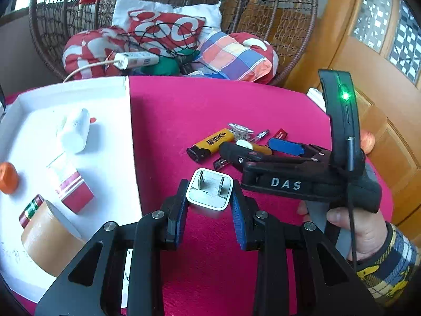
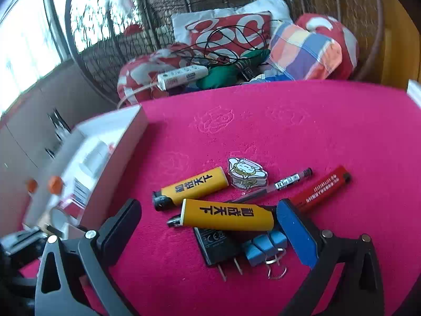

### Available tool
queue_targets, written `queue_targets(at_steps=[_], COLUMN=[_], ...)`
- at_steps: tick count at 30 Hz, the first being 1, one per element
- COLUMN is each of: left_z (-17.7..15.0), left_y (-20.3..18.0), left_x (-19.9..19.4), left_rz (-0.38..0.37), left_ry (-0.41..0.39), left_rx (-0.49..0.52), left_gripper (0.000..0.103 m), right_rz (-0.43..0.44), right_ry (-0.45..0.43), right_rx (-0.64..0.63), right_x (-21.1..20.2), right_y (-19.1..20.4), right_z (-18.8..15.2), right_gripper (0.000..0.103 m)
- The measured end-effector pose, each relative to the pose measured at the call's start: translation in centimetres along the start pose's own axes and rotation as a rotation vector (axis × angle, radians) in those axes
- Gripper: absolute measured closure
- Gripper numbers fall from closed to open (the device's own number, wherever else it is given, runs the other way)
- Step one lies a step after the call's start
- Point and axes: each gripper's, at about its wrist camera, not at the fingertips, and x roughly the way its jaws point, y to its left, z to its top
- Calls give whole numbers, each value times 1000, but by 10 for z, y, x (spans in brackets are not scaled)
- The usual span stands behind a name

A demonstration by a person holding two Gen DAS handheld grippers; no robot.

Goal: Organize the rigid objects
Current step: 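Grasp the yellow lighter with the right tool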

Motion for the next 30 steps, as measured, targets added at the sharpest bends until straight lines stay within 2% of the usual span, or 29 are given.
queue_targets(at_steps=[3, 6, 9, 11, 13, 19, 23, 27, 30], left_z=[-2, -1, -2, -2, -1, 0, 0, 0, 0], left_y=[0, -2, -2, -2, -2, 1, 1, -4, -6], left_x=[0, 0, 1, 1, 0, -3, -1, -1, -1], left_rz=[-4, -6, -10, -9, -9, -14, -25, -38, -44], left_ry=[-1, -2, 1, 2, 0, -5, 1, 4, 5], left_rx=[-1, 3, 4, 3, 2, -5, -13, -2, 3], left_gripper=[73, 73, 73, 73, 73, 73, 73, 73, 73], right_rz=[-49, -31, -17, -15, -14, -11, 23, 15, -43], right_ry=[-5, -13, -20, -33, -39, -54, -15, 9, -34], right_rx=[-46, -25, -11, -6, 11, 145, 230, 236, 232], right_x=[0, -3, -4, -6, -8, -31, -54, -77, -97], right_y=[-2, -11, -17, -18, -23, -67, -99, -115, -118], right_z=[-3, -1, 0, 1, 3, -9, -34, -57, -64], right_gripper=[11, 31, 40, 51, 54, 56, 56, 54, 37])
